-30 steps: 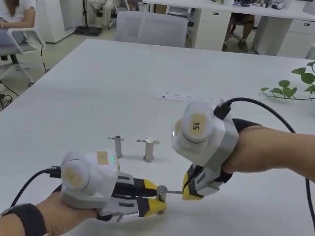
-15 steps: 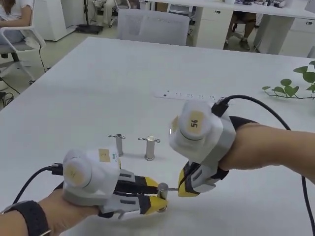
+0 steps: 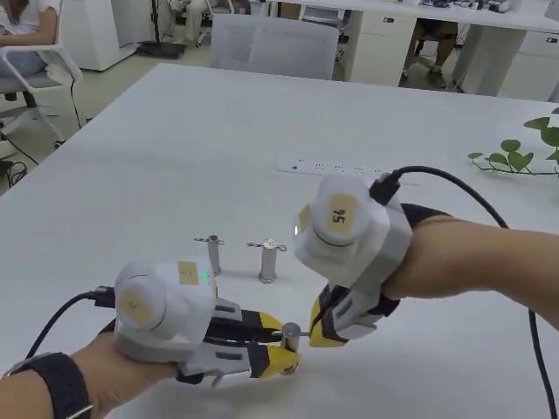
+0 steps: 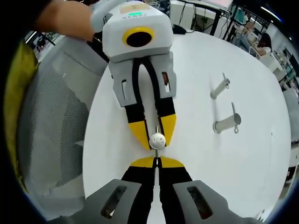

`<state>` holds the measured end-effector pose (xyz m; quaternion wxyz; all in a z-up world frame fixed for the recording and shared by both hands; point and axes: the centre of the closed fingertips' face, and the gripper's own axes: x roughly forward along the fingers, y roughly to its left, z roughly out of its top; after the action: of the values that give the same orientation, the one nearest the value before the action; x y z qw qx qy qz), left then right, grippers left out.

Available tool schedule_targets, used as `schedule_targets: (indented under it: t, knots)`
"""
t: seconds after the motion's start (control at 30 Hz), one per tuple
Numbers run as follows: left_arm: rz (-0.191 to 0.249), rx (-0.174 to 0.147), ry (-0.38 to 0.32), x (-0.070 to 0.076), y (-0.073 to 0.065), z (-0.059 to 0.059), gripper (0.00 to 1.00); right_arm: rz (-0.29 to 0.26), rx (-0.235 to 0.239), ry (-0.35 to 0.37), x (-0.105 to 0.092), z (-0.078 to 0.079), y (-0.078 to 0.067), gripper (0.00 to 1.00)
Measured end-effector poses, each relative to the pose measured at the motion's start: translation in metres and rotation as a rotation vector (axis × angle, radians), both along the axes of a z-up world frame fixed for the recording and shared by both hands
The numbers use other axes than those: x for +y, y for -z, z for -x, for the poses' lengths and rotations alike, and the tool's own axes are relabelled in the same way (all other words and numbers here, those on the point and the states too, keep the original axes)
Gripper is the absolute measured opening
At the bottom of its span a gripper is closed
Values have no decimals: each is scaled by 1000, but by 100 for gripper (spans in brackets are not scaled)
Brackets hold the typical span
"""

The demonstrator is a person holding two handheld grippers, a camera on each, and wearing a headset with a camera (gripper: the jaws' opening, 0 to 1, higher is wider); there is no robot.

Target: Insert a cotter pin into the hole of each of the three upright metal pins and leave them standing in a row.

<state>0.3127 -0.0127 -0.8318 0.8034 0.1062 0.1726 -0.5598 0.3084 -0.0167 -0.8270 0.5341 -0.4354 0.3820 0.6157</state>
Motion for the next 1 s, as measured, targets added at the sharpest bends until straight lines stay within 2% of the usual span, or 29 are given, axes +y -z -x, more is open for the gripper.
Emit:
schedule_targets:
  t: [0.63, 1.0]
  knots:
    - [-3, -1, -1, 2, 1, -1, 11, 31, -21, -54, 6, 0, 1, 3]
    - [-3, 1, 4, 0, 1, 0, 11, 26, -18, -63, 9, 3, 0, 3]
